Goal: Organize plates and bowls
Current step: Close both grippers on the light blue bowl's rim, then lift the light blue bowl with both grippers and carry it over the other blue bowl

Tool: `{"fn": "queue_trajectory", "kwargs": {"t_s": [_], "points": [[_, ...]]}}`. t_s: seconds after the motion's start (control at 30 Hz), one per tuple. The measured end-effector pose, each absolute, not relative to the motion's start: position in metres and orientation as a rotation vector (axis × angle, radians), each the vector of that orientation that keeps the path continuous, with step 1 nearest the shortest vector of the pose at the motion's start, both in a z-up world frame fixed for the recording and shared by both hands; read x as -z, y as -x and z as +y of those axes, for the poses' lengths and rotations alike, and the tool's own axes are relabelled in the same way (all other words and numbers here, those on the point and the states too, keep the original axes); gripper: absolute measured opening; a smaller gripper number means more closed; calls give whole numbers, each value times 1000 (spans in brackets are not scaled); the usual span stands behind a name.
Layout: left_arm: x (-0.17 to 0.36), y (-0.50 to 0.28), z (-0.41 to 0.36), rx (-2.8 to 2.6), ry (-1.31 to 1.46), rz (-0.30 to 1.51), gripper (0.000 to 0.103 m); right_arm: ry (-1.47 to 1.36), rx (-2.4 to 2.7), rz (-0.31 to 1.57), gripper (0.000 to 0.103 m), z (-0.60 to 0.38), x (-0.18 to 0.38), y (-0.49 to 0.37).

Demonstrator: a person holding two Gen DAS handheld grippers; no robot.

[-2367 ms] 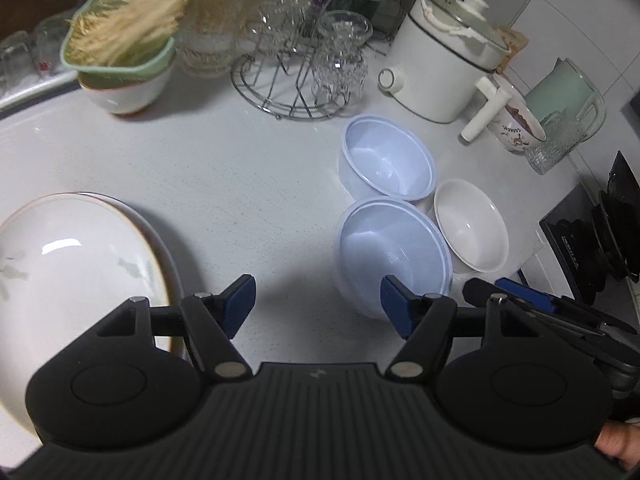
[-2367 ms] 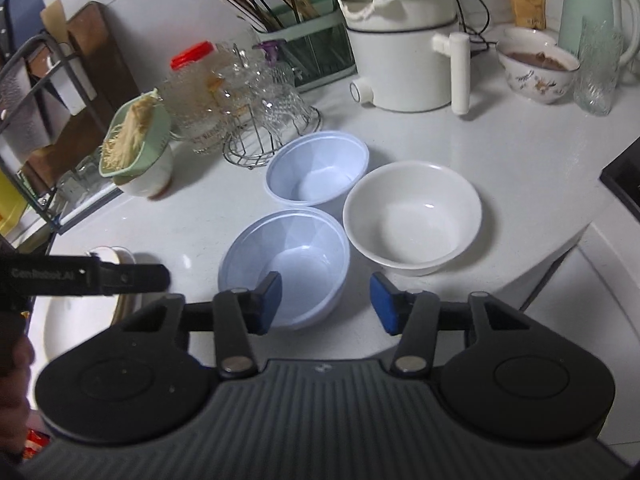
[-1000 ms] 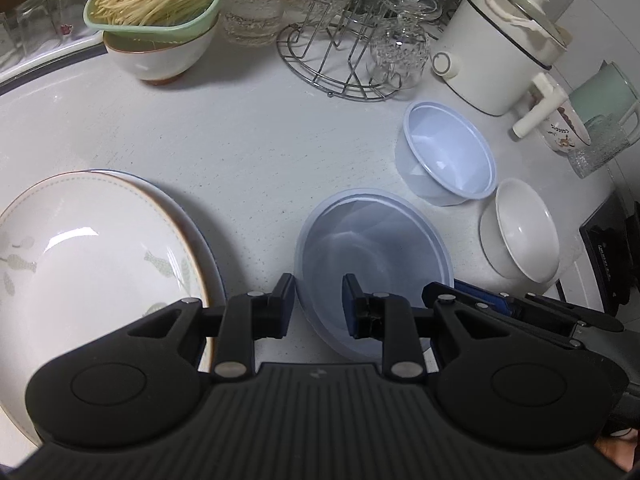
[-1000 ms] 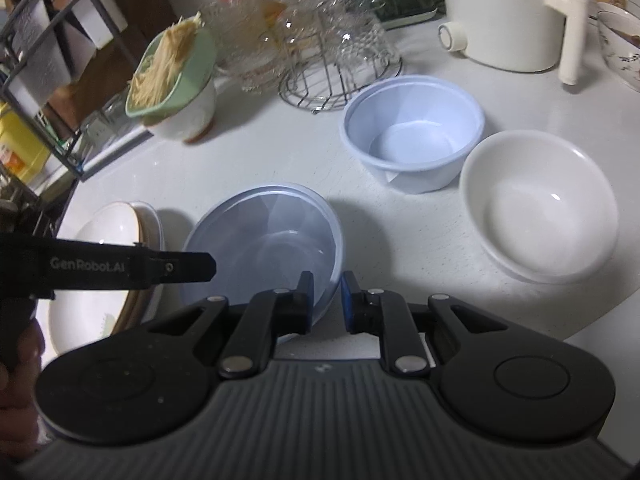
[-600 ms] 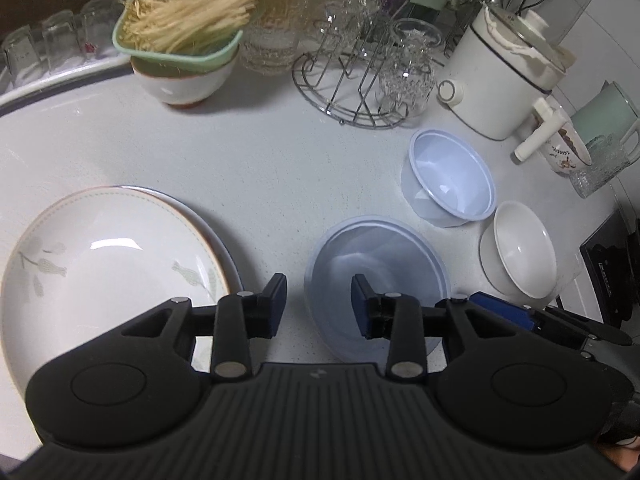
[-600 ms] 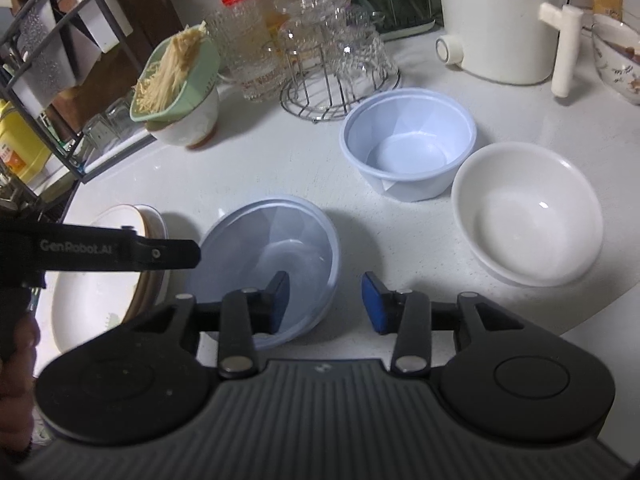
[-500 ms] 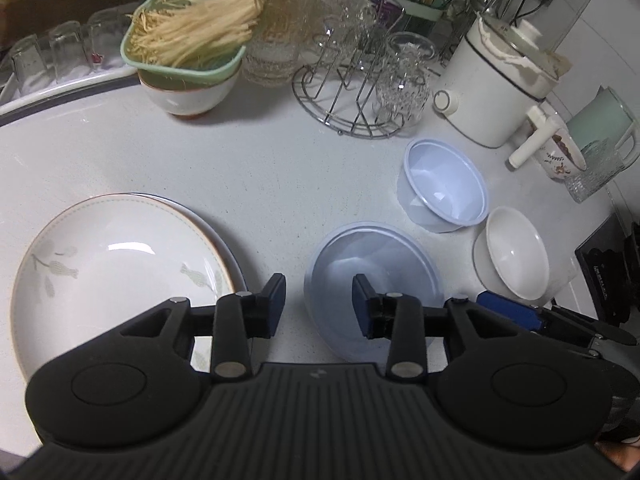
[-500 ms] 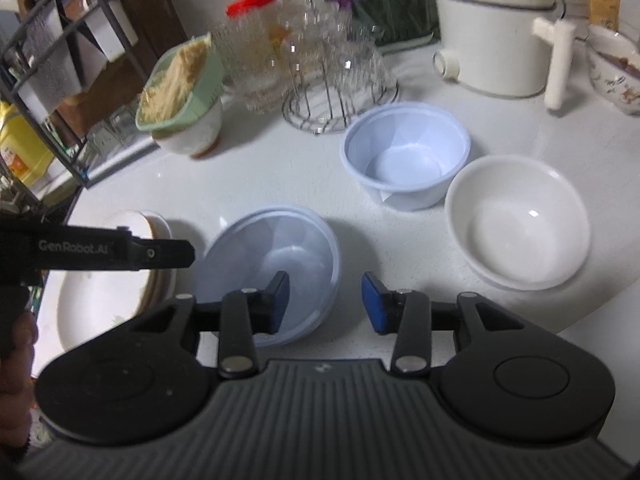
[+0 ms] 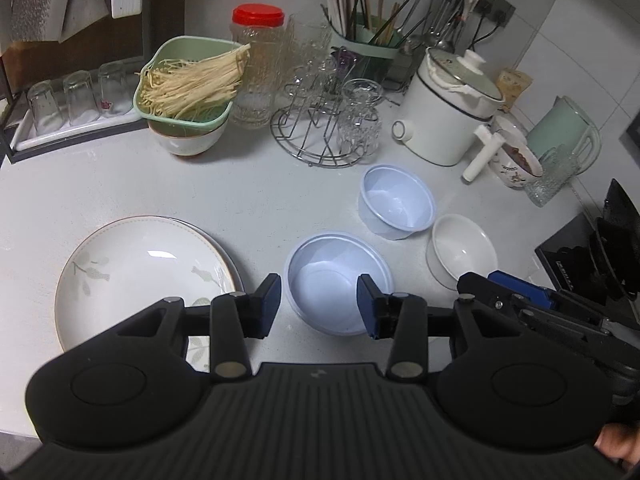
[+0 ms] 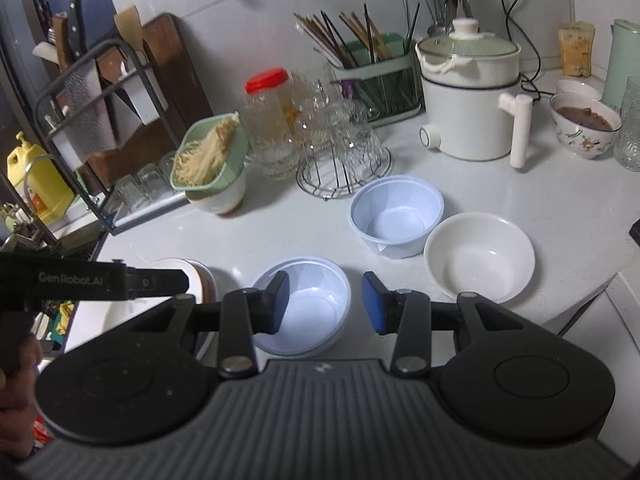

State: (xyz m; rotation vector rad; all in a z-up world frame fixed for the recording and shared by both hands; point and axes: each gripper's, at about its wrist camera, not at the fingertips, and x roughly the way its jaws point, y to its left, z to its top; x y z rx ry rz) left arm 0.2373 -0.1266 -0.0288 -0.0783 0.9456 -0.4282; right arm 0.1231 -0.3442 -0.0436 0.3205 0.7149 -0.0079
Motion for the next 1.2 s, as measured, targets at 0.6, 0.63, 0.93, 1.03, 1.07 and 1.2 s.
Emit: {"fn": "queue_trajectory", "kwargs": {"t_s": [0.6,0.63,0.93,1.03,1.07,1.2], "points": [[40,-216,-155,536,58,950,48,-334,116,664,43,-363,39,-82],[41,-219,-157,540,55,952,48,-334,124,664,43,-366,39,-83],[50,-256,-178,540,56,979,51,-352,168,663,43,-390,48,-103],[51,-270,-186,542,53,983,57,-359,168,667,43,-398,50,-115],[52,-274,-188,542,52,982,59,-358,170,669,43,-400,50,-119],[58,-297,-198,536,51,995,62,-355,177,678,43,-409,55,-137]]}}
